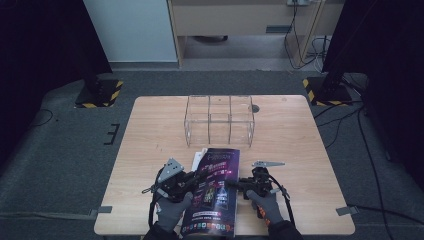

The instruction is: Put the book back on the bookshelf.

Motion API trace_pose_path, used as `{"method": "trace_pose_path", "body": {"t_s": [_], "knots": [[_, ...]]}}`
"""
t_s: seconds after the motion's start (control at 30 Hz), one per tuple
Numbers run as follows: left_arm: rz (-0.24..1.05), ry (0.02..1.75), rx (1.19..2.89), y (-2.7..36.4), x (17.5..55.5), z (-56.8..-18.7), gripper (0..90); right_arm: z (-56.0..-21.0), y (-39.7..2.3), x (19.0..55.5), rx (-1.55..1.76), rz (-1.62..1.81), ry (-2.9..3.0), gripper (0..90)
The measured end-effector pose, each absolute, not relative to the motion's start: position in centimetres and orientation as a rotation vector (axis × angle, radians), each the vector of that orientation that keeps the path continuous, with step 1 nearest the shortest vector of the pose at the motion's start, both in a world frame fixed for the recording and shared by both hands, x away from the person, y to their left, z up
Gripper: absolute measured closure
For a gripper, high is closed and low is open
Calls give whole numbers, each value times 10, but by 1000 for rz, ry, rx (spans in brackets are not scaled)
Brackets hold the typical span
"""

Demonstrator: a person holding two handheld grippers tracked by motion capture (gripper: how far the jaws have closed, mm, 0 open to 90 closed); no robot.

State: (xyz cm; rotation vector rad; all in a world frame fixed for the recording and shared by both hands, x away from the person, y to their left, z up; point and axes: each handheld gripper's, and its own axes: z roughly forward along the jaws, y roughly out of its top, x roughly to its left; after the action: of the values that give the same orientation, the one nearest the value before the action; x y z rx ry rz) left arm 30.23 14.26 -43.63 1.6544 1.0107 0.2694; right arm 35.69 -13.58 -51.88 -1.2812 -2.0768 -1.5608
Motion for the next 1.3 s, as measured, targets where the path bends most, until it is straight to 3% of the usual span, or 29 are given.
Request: {"method": "trace_pose_path", "body": {"t_s": [0.33,0.63,0.9,1.0,1.3], "knots": [[361,1084,1687,152,306,-444,821,-509,-139,352,-1251,-1582,-2057,772],[355,1163,1682,171,313,-460,727,-497,-141,348,-1220,-1628,-2034,819],[369,1174,1668,179,316,-468,562,-489,-140,346,-1204,-1639,-2045,828],[405,1184,1661,183,315,-469,447,-484,-139,346,-1202,-1647,-2051,829],[496,1249,1653,211,310,-473,312,-470,-143,350,-1224,-1673,-2075,830]]}}
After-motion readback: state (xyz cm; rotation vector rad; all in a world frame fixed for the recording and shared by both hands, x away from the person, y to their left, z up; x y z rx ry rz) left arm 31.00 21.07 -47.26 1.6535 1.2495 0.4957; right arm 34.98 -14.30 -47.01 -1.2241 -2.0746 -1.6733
